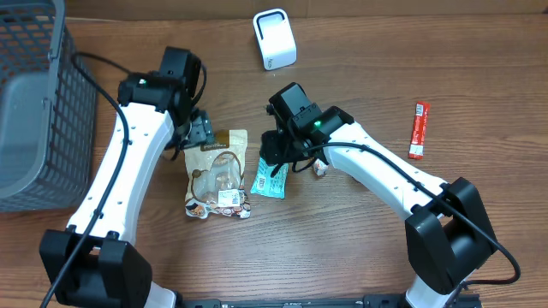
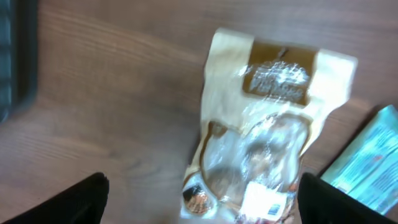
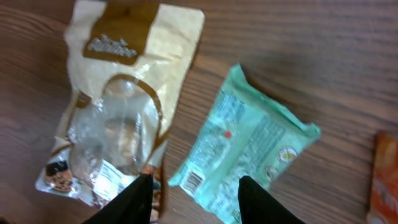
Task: Scan the item barcode
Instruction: 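Reach the left gripper down to the PanTree bag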
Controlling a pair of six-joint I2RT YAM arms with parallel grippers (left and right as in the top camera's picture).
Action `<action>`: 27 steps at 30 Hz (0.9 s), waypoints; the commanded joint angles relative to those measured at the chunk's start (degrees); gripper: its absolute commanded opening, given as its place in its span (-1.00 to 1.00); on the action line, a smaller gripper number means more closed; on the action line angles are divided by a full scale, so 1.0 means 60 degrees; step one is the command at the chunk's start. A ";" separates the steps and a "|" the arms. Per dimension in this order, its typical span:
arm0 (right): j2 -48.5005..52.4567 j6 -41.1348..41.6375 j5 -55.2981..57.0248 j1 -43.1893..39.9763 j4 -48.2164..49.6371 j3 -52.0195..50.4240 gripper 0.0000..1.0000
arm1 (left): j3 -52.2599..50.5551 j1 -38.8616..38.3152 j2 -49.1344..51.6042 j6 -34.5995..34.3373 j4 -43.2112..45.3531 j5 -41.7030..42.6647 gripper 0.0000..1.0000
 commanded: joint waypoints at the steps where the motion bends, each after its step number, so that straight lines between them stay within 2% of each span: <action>1: -0.0011 0.0200 -0.0204 0.0215 0.0342 -0.0058 -0.09 | -0.0463 0.0357 -0.0113 -0.0153 -0.0386 0.1217 0.72; 6: -0.0011 0.0204 0.0124 0.0404 0.0841 -0.0058 -0.09 | -0.1373 0.0328 -0.0113 0.0273 -0.0849 0.2364 0.58; 11: -0.0011 0.0204 0.0874 0.0393 0.0707 -0.0058 -0.08 | -0.2667 -0.0138 -0.0113 0.0273 -0.0761 0.2484 0.68; 15: -0.0011 0.0197 0.1071 0.0386 0.0608 -0.0058 -0.07 | -0.3555 -0.0339 -0.0113 0.0226 -0.0324 0.2488 0.68; 19: -0.0011 0.0193 0.1337 0.0390 0.0477 -0.0062 -0.01 | -0.4251 -0.0339 -0.0113 -0.0055 0.0583 0.2484 0.54; 23: -0.0011 0.0193 0.1337 0.0390 0.0481 -0.0062 0.00 | -0.4681 -0.0339 -0.0109 -0.0051 0.1683 0.1960 0.44; 27: -0.0011 0.0193 0.1337 0.0390 0.0441 -0.0062 0.00 | -0.4688 -0.0339 -0.0113 -0.0055 0.2259 0.0623 0.25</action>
